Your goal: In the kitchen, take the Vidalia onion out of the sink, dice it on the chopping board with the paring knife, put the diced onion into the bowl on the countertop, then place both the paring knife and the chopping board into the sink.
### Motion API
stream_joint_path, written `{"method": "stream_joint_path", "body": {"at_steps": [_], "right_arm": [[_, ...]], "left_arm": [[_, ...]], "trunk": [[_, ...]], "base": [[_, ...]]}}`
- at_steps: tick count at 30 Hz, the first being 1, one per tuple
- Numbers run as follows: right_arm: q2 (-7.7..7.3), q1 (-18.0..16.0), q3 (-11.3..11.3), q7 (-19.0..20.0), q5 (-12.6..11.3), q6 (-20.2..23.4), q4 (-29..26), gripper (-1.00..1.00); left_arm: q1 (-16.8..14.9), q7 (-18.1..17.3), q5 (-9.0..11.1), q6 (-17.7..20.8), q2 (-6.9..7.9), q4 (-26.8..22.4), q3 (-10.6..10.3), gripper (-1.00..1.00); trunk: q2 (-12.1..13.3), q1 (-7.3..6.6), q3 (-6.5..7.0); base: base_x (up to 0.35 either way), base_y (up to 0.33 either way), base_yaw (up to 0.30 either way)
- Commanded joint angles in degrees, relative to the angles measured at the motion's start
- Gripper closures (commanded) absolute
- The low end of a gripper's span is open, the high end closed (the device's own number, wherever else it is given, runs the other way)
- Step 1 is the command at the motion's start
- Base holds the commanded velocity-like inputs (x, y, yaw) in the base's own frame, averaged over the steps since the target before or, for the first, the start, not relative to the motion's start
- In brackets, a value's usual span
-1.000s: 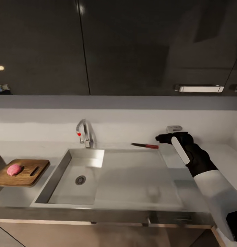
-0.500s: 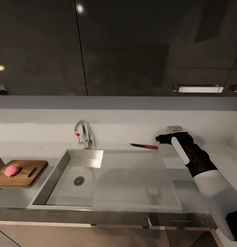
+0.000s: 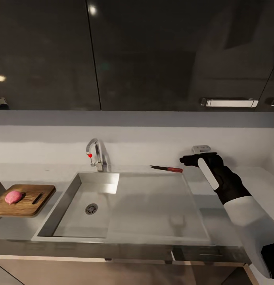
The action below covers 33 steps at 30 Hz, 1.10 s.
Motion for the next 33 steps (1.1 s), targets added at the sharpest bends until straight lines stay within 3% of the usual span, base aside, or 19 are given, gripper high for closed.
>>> {"method": "stream_joint_path", "body": {"at_steps": [1,10,24,33], "right_arm": [[-0.08,-0.08,0.21,-0.56,-0.60,0.13,-0.05,-1.00],[-0.12,-0.08,0.21,-0.56,-0.60,0.13,-0.03,-1.00],[0.04,-0.09,0.21,-0.56,-0.60,0.13,3.49,-1.00],[0.14,-0.09,0.29,-0.56,-0.64,0.05,4.94,-1.00]], "left_arm": [[-0.08,0.02,0.15,-0.28,-0.03,0.18,-0.33,-1.00],[-0.02,0.01,0.15,-0.40,-0.03,0.16,-0.33,-1.00],[0.01,-0.01,0.13,-0.40,-0.18,0.16,-0.33,-1.00],[0.02,0.02,0.14,-0.40,0.08,0.16,-0.32,-1.00]], "trunk": [[-0.13,0.04,-0.13],[-0.13,0.04,-0.13],[-0.13,0.04,-0.13],[-0.13,0.04,-0.13]], "base": [[0.000,0.000,0.000],[0.033,-0.032,0.000],[0.153,-0.150,0.000],[0.178,0.057,0.000]]}}
